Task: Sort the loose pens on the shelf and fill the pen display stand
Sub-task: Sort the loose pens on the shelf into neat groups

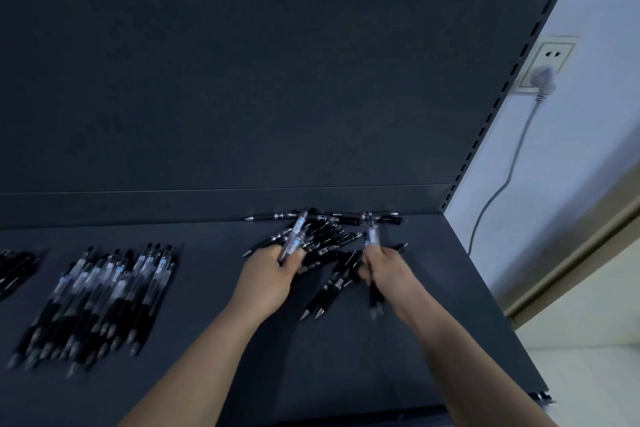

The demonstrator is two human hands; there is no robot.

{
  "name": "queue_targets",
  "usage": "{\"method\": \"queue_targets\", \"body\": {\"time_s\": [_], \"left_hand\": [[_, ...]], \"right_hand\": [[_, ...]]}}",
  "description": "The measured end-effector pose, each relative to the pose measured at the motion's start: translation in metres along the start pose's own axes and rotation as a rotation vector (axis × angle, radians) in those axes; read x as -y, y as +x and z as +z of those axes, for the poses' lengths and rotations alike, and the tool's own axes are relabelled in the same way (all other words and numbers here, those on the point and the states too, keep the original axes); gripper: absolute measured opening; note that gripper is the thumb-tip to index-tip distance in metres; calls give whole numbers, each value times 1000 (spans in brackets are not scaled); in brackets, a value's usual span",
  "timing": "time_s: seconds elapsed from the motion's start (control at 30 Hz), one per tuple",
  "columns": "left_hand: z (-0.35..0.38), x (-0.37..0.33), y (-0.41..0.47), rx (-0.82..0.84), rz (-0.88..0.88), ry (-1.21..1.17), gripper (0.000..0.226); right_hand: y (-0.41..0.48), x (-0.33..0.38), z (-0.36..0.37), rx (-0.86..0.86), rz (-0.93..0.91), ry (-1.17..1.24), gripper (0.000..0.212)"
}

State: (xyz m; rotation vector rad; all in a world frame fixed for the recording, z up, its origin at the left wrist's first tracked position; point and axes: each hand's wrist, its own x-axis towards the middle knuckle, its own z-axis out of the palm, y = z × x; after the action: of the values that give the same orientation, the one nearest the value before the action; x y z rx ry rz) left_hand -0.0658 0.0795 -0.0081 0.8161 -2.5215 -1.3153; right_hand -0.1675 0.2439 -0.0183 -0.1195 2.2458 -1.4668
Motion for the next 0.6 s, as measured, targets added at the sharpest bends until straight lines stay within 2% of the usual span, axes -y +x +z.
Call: {"method": "queue_targets", "body": {"time_s": [0.17,0.23,0.33,0.43,0.5,0.6], "left_hand": [[-8,5,30,-158,147,297,34],[-8,5,42,-151,174,367,24],[-5,2,56,-46,252,446,15],[2,-5,68,80,330,530,29],[6,-9,74,126,319,567,33],[7,-11,76,126,304,556,24]], "right_hand": [[16,8,-21,-35,29,146,19],[25,10,-27,-79,-9,24,15],[39,10,-32,-144,-85,-301,20],[47,13,-32,-137,-133,-536,12],[51,17,-31,-120,-152,-586,10],[58,22,-32,-86,-160,-613,15]]}}
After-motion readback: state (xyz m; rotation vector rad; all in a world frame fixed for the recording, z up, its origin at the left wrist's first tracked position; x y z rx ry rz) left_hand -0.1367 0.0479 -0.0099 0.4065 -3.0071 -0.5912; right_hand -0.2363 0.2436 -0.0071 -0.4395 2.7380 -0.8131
